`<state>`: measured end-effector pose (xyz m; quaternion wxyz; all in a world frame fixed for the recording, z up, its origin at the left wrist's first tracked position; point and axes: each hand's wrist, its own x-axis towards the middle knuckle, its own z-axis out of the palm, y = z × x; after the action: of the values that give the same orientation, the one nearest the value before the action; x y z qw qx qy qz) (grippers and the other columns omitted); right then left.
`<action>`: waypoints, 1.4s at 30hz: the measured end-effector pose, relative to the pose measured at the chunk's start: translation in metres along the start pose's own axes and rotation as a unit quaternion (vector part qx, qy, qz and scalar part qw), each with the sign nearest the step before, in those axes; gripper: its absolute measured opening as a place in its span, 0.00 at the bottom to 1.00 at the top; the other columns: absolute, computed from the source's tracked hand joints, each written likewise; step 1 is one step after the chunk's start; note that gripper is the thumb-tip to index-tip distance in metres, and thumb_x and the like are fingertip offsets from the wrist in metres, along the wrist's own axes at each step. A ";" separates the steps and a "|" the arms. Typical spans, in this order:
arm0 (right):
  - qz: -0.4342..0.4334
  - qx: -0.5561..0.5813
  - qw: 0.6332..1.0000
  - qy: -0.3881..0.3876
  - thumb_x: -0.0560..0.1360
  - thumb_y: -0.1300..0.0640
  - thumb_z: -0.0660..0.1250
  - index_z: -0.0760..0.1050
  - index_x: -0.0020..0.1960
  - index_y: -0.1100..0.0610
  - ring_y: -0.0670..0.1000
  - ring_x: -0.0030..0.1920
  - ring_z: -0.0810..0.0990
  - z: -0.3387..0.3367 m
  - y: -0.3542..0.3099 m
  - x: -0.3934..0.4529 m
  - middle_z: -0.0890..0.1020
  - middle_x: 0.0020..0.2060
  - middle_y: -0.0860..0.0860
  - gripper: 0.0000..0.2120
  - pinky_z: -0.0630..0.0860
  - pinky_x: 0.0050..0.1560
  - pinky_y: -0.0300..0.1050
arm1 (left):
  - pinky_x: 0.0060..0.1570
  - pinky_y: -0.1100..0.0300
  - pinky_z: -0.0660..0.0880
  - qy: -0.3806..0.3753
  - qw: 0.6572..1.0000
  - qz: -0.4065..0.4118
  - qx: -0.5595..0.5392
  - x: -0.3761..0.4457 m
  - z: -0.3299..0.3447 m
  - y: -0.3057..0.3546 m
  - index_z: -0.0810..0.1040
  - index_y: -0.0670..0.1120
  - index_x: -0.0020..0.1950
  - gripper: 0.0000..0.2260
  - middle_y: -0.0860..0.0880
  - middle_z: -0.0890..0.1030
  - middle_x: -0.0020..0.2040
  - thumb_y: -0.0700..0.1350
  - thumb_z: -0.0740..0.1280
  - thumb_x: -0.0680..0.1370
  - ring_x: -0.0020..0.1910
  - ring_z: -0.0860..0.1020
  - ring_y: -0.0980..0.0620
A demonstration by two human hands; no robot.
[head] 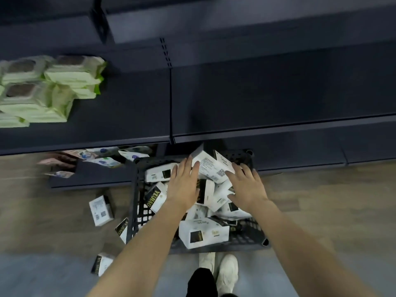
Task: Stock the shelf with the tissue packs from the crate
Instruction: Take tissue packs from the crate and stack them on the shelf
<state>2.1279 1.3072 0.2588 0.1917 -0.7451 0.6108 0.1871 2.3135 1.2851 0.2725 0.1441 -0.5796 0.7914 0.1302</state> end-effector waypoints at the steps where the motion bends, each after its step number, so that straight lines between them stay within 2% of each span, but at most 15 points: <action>1: -0.001 0.000 1.000 -0.003 0.78 0.46 0.59 0.48 0.76 0.51 0.57 0.75 0.43 0.007 0.001 0.007 0.45 0.77 0.53 0.32 0.47 0.74 0.57 | 0.75 0.50 0.44 -0.005 1.000 0.004 0.002 0.007 0.006 -0.001 0.45 0.45 0.77 0.34 0.44 0.45 0.78 0.49 0.62 0.79 0.76 0.43 0.46; 6: -0.003 -0.009 1.000 -0.016 0.78 0.45 0.59 0.47 0.77 0.51 0.57 0.75 0.44 0.033 0.009 0.042 0.44 0.76 0.53 0.33 0.48 0.74 0.57 | 0.74 0.51 0.42 -0.005 1.000 0.027 0.001 0.050 0.033 -0.003 0.45 0.45 0.77 0.35 0.43 0.45 0.78 0.51 0.63 0.79 0.76 0.44 0.46; 11: 0.009 -0.004 1.000 -0.017 0.78 0.46 0.60 0.46 0.77 0.52 0.57 0.76 0.43 0.052 0.017 0.069 0.45 0.77 0.53 0.34 0.47 0.74 0.57 | 0.74 0.51 0.45 0.019 0.999 0.037 -0.009 0.091 0.046 -0.005 0.43 0.45 0.78 0.40 0.44 0.45 0.78 0.54 0.65 0.77 0.76 0.45 0.46; 19: 0.026 0.015 1.000 -0.001 0.77 0.45 0.62 0.44 0.77 0.55 0.58 0.75 0.45 0.063 0.025 0.085 0.46 0.76 0.54 0.38 0.47 0.74 0.55 | 0.72 0.53 0.50 0.004 0.998 0.065 0.005 0.128 0.051 -0.006 0.45 0.45 0.78 0.45 0.45 0.52 0.77 0.57 0.70 0.73 0.75 0.52 0.45; 23: 0.044 -0.008 0.999 -0.008 0.76 0.44 0.62 0.45 0.76 0.55 0.58 0.75 0.46 0.064 0.031 0.086 0.47 0.76 0.55 0.39 0.47 0.73 0.55 | 0.71 0.53 0.55 0.016 0.995 0.091 0.049 0.142 0.046 -0.003 0.47 0.45 0.77 0.47 0.47 0.55 0.76 0.60 0.71 0.70 0.73 0.57 0.47; 25: 0.038 -0.015 0.999 -0.006 0.72 0.42 0.68 0.53 0.75 0.58 0.60 0.74 0.54 0.065 0.030 0.085 0.55 0.75 0.58 0.42 0.54 0.72 0.58 | 0.71 0.53 0.55 0.002 0.990 0.112 0.089 0.147 0.044 -0.001 0.46 0.44 0.77 0.48 0.46 0.55 0.76 0.59 0.72 0.70 0.74 0.56 0.47; 27: 0.048 -0.008 0.999 0.004 0.56 0.40 0.79 0.71 0.66 0.62 0.63 0.65 0.71 0.064 0.030 0.084 0.72 0.65 0.62 0.46 0.70 0.61 0.62 | 0.70 0.53 0.56 -0.002 0.984 0.126 0.129 0.149 0.043 0.001 0.46 0.44 0.77 0.48 0.46 0.58 0.75 0.58 0.72 0.70 0.73 0.58 0.47; 28: 0.047 -0.005 0.998 0.030 0.52 0.41 0.81 0.74 0.63 0.62 0.63 0.61 0.75 0.065 0.031 0.083 0.75 0.62 0.62 0.46 0.73 0.58 0.62 | 0.69 0.53 0.57 -0.002 0.981 0.129 0.147 0.149 0.043 0.001 0.46 0.43 0.77 0.47 0.45 0.60 0.73 0.57 0.72 0.70 0.71 0.60 0.46; 29: 0.047 -0.004 0.999 0.017 0.57 0.41 0.79 0.71 0.66 0.62 0.63 0.64 0.72 0.064 0.030 0.081 0.72 0.65 0.62 0.45 0.70 0.61 0.62 | 0.68 0.53 0.58 -0.003 0.978 0.128 0.163 0.147 0.043 0.002 0.47 0.43 0.77 0.47 0.44 0.62 0.72 0.56 0.72 0.70 0.69 0.61 0.45; 31: 0.030 -0.016 0.999 0.024 0.73 0.42 0.67 0.54 0.75 0.59 0.60 0.74 0.56 0.070 0.028 0.075 0.57 0.74 0.58 0.39 0.55 0.71 0.58 | 0.66 0.53 0.61 -0.012 0.975 0.120 0.185 0.140 0.045 0.003 0.49 0.42 0.77 0.44 0.43 0.63 0.69 0.52 0.73 0.70 0.66 0.64 0.44; 32: 0.032 -0.008 0.999 0.021 0.76 0.43 0.62 0.49 0.76 0.57 0.59 0.75 0.51 0.071 0.027 0.072 0.52 0.76 0.56 0.37 0.50 0.73 0.56 | 0.64 0.53 0.63 -0.018 0.975 0.112 0.191 0.136 0.046 0.003 0.53 0.42 0.76 0.42 0.43 0.63 0.68 0.51 0.73 0.70 0.64 0.65 0.44; 34: 0.038 -0.003 0.999 0.029 0.78 0.45 0.60 0.45 0.77 0.56 0.58 0.75 0.48 0.072 0.026 0.068 0.49 0.76 0.55 0.36 0.48 0.73 0.55 | 0.61 0.53 0.65 -0.025 0.978 0.097 0.185 0.128 0.050 0.004 0.60 0.43 0.71 0.34 0.44 0.63 0.67 0.48 0.73 0.71 0.63 0.66 0.44; 36: 0.035 0.010 0.999 0.024 0.78 0.45 0.60 0.43 0.77 0.56 0.58 0.75 0.47 0.071 0.021 0.062 0.48 0.76 0.54 0.37 0.46 0.74 0.55 | 0.60 0.53 0.65 -0.022 0.983 0.085 0.162 0.119 0.055 0.003 0.63 0.44 0.68 0.30 0.45 0.65 0.66 0.45 0.73 0.71 0.63 0.66 0.44; 40: 0.032 -0.002 0.999 0.026 0.78 0.45 0.60 0.41 0.77 0.56 0.57 0.75 0.46 0.066 0.018 0.048 0.47 0.76 0.55 0.39 0.46 0.74 0.55 | 0.61 0.52 0.65 0.010 0.989 0.071 0.128 0.092 0.060 0.001 0.62 0.45 0.66 0.26 0.46 0.68 0.63 0.40 0.70 0.72 0.62 0.66 0.44; 42: 0.034 -0.003 0.999 0.036 0.77 0.44 0.60 0.41 0.77 0.56 0.57 0.75 0.46 0.062 0.017 0.040 0.47 0.76 0.55 0.39 0.47 0.74 0.54 | 0.58 0.52 0.68 0.049 0.990 0.064 0.117 0.075 0.057 0.000 0.66 0.44 0.64 0.27 0.46 0.71 0.60 0.39 0.72 0.68 0.59 0.69 0.43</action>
<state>2.1161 1.3025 0.1843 0.1612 -0.7305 0.6418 0.1684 2.2961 1.2403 0.1913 0.1635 -0.5127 0.8427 0.0174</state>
